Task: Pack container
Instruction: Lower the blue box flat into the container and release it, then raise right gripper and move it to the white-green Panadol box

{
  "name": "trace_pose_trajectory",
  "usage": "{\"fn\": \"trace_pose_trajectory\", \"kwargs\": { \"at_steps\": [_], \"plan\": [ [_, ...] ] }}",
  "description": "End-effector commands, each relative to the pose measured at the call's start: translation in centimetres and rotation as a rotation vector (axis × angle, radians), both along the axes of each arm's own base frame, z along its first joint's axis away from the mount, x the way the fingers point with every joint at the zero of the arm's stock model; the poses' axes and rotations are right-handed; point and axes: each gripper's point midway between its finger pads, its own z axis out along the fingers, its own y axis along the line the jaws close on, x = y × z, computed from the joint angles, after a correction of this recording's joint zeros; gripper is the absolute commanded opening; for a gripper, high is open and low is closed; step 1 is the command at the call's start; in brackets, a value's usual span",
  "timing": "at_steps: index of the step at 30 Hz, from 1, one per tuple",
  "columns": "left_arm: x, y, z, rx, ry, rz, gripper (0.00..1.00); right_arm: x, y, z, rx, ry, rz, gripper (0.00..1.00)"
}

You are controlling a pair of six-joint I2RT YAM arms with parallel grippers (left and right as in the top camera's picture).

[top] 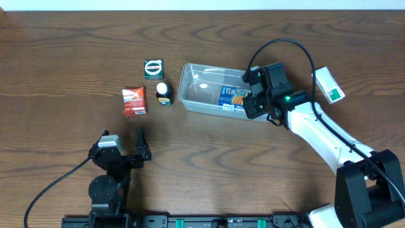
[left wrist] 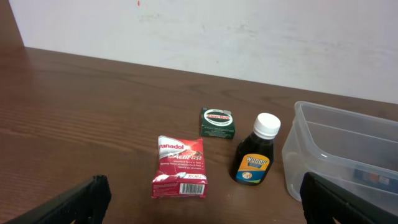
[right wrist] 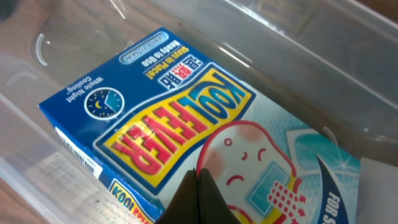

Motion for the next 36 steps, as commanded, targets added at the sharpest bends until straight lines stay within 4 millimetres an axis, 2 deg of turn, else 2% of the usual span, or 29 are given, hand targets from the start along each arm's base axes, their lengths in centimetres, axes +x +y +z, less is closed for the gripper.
{"fn": "trace_pose_trajectory", "kwargs": {
  "at_steps": [1,6,11,15,19,22,27,36],
  "plan": [
    [0.0,-0.1,-1.7,0.012,0.037,-0.012,0.98,0.5,0.7,1.0,0.029,0.006,0.004,0.01],
    [0.0,-0.1,-1.7,0.012,0.037,-0.012,0.98,-0.5,1.3,2.7,0.056,0.083,0.022,0.01],
    [0.0,-0.1,-1.7,0.012,0.037,-0.012,0.98,-1.3,1.1,5.0,0.038,0.142,0.022,0.01],
    [0.0,-0.1,-1.7,0.012,0.037,-0.012,0.98,-1.6,0.7,5.8,0.032,0.165,0.012,0.02],
    [0.0,-0.1,-1.7,0.012,0.037,-0.012,0.98,-1.4,-0.9,6.6,0.044,0.207,-0.076,0.04],
    [0.0,-0.1,-1.7,0.012,0.037,-0.012,0.98,-0.9,-2.9,7.3,0.048,0.22,-0.139,0.04],
    [0.0,-0.1,-1.7,0.012,0.037,-0.012,0.98,0.2,-5.0,7.4,0.073,0.207,-0.169,0.01],
    [0.0,-0.1,-1.7,0.012,0.037,-0.012,0.98,2.1,-5.2,5.5,0.048,0.189,-0.151,0.01]
  ]
}}
